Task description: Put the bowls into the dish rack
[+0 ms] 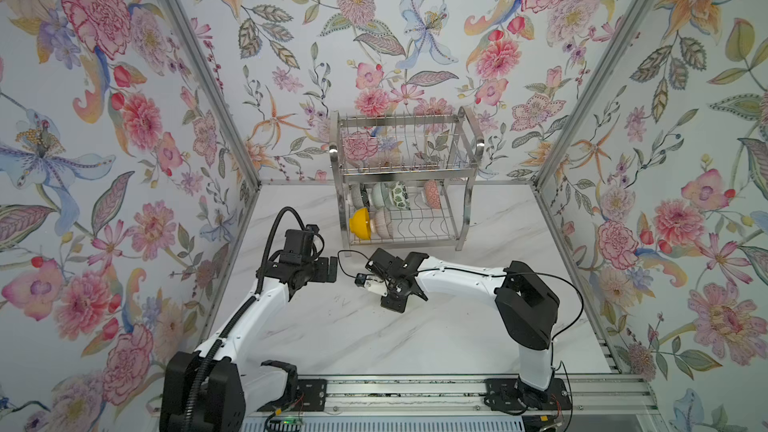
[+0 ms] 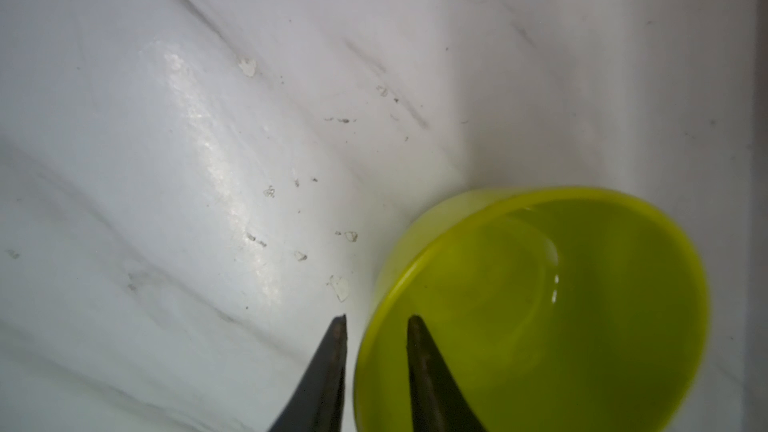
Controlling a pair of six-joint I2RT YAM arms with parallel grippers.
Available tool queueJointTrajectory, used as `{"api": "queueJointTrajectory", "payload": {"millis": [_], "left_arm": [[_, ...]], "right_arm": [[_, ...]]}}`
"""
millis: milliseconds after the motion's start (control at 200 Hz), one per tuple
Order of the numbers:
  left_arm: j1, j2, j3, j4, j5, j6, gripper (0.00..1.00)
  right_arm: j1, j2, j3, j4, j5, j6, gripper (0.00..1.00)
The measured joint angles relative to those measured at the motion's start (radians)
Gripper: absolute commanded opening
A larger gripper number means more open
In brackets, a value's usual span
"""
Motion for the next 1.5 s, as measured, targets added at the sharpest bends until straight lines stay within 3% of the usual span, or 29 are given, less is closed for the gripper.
{"api": "queueJointTrajectory", "payload": {"millis": [330, 966, 1501], "left_arm": [[0.0, 0.001, 0.006, -0.003, 0.0, 0.0, 0.99], [0.0, -0.001, 0.006, -0.003, 0.0, 0.0, 0.99], [0.0, -0.011, 0.006, -0.001, 0.006, 0.0, 0.99]], "right_arm": [[0.0, 0.0, 0.013, -0.001, 0.014, 0.002, 0.08], [-0.036, -0.014, 0.024, 0.014, -0.046, 0.001, 0.04], [-0.161, -0.259, -0.186, 0.284, -0.176, 0.073, 0.03]]}}
